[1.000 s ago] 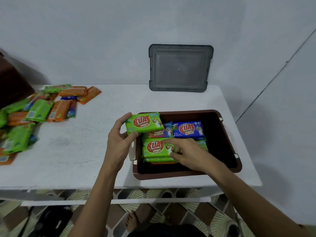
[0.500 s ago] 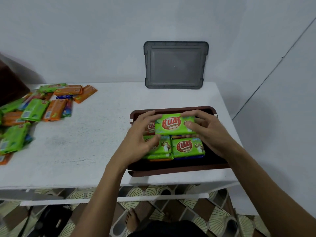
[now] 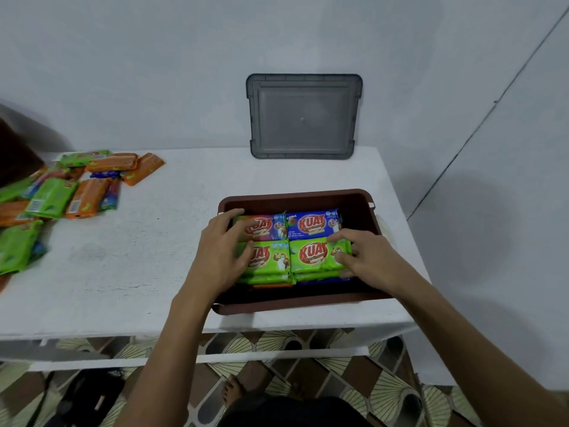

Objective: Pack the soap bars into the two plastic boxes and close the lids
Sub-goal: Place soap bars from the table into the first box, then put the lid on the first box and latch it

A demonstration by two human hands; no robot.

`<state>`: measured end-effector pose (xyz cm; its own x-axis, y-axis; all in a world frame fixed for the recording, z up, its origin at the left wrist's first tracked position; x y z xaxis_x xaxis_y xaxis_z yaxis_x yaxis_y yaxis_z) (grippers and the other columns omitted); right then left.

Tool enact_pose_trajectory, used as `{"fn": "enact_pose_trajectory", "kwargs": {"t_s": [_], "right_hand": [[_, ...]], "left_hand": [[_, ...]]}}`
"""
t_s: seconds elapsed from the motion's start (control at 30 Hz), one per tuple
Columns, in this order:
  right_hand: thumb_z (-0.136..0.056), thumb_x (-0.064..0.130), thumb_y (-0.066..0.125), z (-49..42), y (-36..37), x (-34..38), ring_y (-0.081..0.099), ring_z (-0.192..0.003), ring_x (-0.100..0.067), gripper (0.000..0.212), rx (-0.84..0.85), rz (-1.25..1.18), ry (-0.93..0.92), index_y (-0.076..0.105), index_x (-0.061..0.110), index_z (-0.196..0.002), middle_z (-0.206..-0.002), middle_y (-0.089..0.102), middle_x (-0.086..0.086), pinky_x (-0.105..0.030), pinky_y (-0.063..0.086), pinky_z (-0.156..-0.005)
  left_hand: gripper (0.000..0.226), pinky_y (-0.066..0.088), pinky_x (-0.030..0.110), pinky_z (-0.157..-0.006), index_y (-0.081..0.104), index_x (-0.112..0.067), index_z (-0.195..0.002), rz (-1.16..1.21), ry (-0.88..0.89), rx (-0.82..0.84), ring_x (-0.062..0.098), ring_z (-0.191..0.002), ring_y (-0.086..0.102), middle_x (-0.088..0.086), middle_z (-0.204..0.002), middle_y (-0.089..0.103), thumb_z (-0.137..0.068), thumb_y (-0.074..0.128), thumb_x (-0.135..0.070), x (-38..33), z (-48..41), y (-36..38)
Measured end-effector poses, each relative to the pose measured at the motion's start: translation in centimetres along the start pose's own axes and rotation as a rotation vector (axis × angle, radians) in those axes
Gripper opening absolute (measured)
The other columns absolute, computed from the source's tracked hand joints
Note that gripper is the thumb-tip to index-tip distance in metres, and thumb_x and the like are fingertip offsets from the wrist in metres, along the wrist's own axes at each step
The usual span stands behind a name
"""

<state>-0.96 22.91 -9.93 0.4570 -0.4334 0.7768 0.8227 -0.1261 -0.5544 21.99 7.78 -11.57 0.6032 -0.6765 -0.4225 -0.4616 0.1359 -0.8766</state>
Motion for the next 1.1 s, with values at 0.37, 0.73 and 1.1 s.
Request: {"fn": "enact_pose_trajectory", "kwargs": {"t_s": [0.37,0.73,1.1], "right_hand": [[-0.098,0.031,0.048,-1.9,-1.9,3.2,0.061,-0.093,-0.021,0.031,-0.236,0.576,-0.205,0.054,0.024,-0.127,-0.107,0.062,-0.006,-0.029,0.049,-0.073],[-0.099,0.05,0.04,-15.3,-10.0,6.0,0.028,-0.145,-0.02,0.061,-0.384,-0.133,-0.165,0.025,0.022,-0.152,-0.158,0.027,-0.003,-0.035,0.026,-0.115],[-0.091,0.069,0.034,-27.7,-13.8,2.4,0.022,-0.147,-0.023,0.079,-0.349,-0.474,0.086,0.01,0.03,-0.154,-0.162,0.014,0.004,-0.055,0.026,-0.116]], "left_hand": [[0.039,0.038,0.048,-0.101,0.064,-0.021,-0.118,-0.034,0.02,-0.06,0.026,-0.121,0.051,0.005,-0.133,0.054,-0.086,0.047,-0.036,-0.3,-1.9,0.0],[0.039,0.042,0.033,-0.094,0.052,-0.018,-0.134,0.185,-0.1,-0.175,0.02,-0.119,0.054,0.005,-0.133,0.056,-0.1,0.046,-0.036,0.0,-18.2,-0.1],[0.072,0.026,0.047,-0.115,0.006,-0.022,-0.156,0.493,-0.53,0.136,0.035,-0.143,0.03,0.011,-0.158,0.026,-0.098,0.023,-0.06,4.7,-30.6,4.4]]}}
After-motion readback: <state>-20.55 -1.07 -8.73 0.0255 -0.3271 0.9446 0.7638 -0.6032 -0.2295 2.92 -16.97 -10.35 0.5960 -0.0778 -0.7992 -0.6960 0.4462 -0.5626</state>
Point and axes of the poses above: each hand's wrist, its own z-axis away from the middle knuckle, its own y-axis out of the palm, x = y × z, the point moved 2 cm from there along -z, towards the middle knuckle
